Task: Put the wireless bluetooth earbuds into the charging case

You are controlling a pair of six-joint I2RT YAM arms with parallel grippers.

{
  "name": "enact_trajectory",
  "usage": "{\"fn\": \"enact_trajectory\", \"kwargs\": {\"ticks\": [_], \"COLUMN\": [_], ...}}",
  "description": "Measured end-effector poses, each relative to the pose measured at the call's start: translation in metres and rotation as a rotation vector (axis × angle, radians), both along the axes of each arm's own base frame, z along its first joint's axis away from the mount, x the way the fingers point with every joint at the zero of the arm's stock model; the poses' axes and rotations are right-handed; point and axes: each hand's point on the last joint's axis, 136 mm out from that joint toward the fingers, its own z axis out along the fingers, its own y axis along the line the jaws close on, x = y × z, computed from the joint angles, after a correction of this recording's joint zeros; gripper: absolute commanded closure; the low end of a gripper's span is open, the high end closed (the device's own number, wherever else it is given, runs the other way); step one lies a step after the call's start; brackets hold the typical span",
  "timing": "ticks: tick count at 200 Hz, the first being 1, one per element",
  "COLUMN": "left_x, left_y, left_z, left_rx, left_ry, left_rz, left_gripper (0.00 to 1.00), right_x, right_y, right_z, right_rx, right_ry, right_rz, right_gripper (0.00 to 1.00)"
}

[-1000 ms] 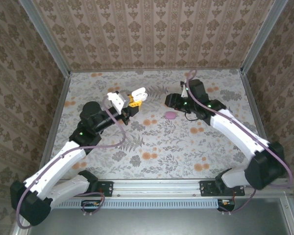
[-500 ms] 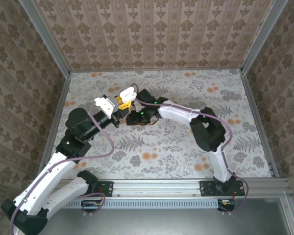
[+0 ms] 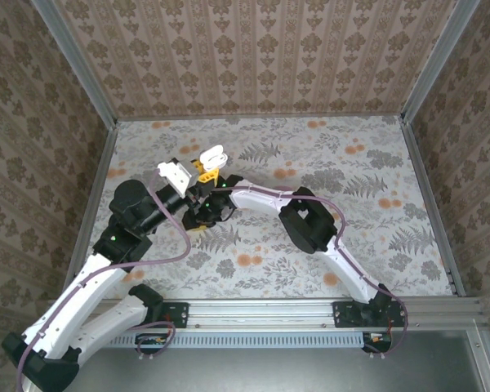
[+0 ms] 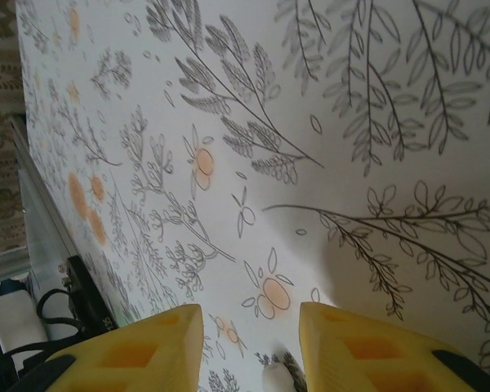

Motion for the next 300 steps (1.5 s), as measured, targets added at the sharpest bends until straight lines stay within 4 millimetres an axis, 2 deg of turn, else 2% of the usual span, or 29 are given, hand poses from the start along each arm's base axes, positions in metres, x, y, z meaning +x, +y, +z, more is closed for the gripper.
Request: {"fn": "enact_trajectory", "kwargs": {"ticks": [41, 117, 171, 219, 278, 300], "left_x": [0.005, 0.006, 0.007, 0.006, 0.006, 0.006], "left_y": [-0.004, -0.005, -0.005, -0.005, -0.005, -0.005], "left_z": [-0.007, -0.008, -0.008, -0.008, -0.008, -0.008], "left_rx": [0.014, 0.017, 0.017, 0.017, 0.017, 0.017], "left_ry": [0.02, 0.023, 0.024, 0.024, 0.024, 0.024], "left_rz": [-0.001, -0.001, -0.002, -0.004, -0.004, -0.004], "left_gripper": [0.89, 0.89, 0.89, 0.89, 0.89, 0.89], "right_x": [-0.017, -0.035, -0.054, -0.052, -0.039, -0.037], "right_y": [-0.009, -0.014, -0.019, -0.02, -0.012, -0.009], "right_z": [-0.011, -0.013, -0.013, -0.013, 0.003, 0.001], "right_rx": [-0.056, -0.105, -0.177, -0.214, -0.23, -0.234], "right_ry": [0.012, -0.037, -0.082, -0.141, -0.244, -0.259], "right_rz": [0.059, 0.141, 0.193, 0.194, 0.203, 0.21], "right_gripper": [0.63, 0.64, 0.59, 0.52, 0.53, 0.54]}}
